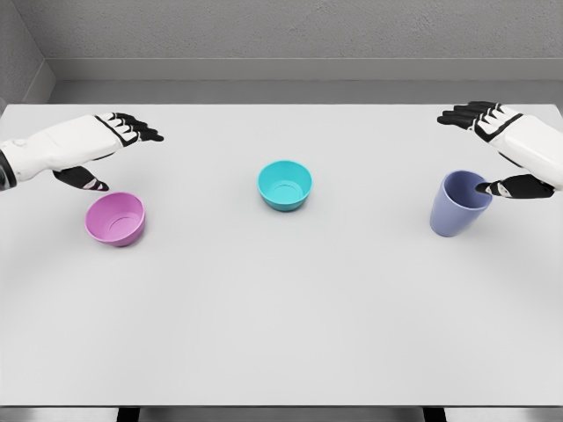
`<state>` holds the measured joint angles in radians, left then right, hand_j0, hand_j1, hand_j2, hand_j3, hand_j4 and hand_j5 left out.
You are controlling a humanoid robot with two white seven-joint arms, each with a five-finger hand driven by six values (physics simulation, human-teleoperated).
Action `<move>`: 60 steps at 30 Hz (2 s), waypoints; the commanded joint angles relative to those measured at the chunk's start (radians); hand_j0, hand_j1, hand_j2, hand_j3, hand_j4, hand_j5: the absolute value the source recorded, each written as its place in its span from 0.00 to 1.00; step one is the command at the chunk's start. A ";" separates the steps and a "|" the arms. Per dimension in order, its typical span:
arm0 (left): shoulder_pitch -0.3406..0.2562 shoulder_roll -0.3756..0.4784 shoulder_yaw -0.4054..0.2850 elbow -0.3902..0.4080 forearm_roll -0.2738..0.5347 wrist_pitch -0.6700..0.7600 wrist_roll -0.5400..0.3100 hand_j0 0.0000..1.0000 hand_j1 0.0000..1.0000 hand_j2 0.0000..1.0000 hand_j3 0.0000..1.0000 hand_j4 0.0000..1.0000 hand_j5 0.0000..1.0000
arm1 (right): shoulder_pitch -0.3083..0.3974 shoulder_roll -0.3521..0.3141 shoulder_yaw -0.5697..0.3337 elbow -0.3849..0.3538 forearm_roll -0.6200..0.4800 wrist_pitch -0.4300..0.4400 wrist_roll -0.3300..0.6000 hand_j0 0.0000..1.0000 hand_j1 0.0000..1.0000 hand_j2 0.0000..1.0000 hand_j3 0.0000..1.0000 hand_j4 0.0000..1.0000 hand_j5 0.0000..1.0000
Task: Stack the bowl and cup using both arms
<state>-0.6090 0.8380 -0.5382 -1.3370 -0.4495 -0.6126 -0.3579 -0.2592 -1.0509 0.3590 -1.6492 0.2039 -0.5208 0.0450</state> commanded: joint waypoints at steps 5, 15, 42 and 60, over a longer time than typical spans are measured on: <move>0.000 0.001 -0.005 -0.004 0.006 0.002 0.001 1.00 1.00 1.00 1.00 1.00 1.00 | -0.003 -0.035 -0.009 -0.006 -0.009 -0.010 0.013 1.00 1.00 1.00 1.00 1.00 1.00; 0.006 0.118 -0.002 -0.025 -0.008 0.002 -0.127 1.00 1.00 1.00 1.00 1.00 1.00 | -0.003 -0.035 -0.032 -0.006 -0.009 -0.013 0.019 1.00 1.00 1.00 1.00 1.00 1.00; 0.028 0.047 -0.065 -0.027 -0.167 0.002 -0.157 1.00 1.00 1.00 1.00 1.00 1.00 | -0.003 -0.026 -0.046 0.003 -0.014 -0.010 0.021 1.00 1.00 1.00 1.00 1.00 1.00; 0.038 0.049 -0.072 -0.071 -0.152 0.002 -0.150 1.00 1.00 1.00 1.00 1.00 1.00 | -0.003 -0.026 -0.046 -0.003 -0.014 -0.010 0.021 1.00 1.00 1.00 1.00 1.00 1.00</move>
<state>-0.5722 0.8845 -0.6120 -1.3977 -0.6097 -0.6130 -0.5107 -0.2623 -1.0752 0.3134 -1.6513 0.1961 -0.5312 0.0666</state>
